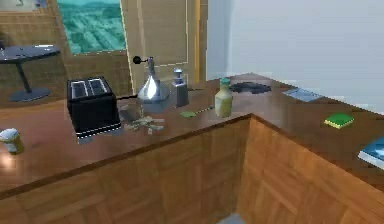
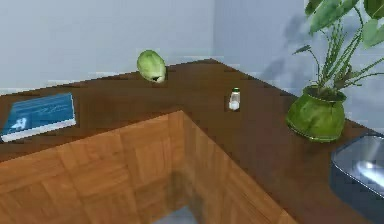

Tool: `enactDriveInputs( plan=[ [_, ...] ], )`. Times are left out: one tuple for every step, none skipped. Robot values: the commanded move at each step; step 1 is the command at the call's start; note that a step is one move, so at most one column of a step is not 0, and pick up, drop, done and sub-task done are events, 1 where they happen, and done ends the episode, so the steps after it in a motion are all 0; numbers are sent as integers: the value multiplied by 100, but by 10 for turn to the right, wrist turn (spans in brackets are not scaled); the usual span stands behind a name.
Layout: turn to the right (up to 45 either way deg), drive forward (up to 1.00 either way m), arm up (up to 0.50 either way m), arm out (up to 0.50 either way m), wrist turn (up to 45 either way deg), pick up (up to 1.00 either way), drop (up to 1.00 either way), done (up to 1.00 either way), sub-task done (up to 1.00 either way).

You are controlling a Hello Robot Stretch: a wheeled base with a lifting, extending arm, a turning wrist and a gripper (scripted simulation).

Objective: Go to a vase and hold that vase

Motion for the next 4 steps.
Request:
enactDriveInputs(
  plan=[
    [-300, 0, 0, 0, 0, 0, 0, 0, 0],
    [0, 5, 0, 0, 0, 0, 0, 0, 0],
    [0, 10, 0, 0, 0, 0, 0, 0, 0],
    [-450, 0, 0, 0, 0, 0, 0, 0, 0]
  ],
)
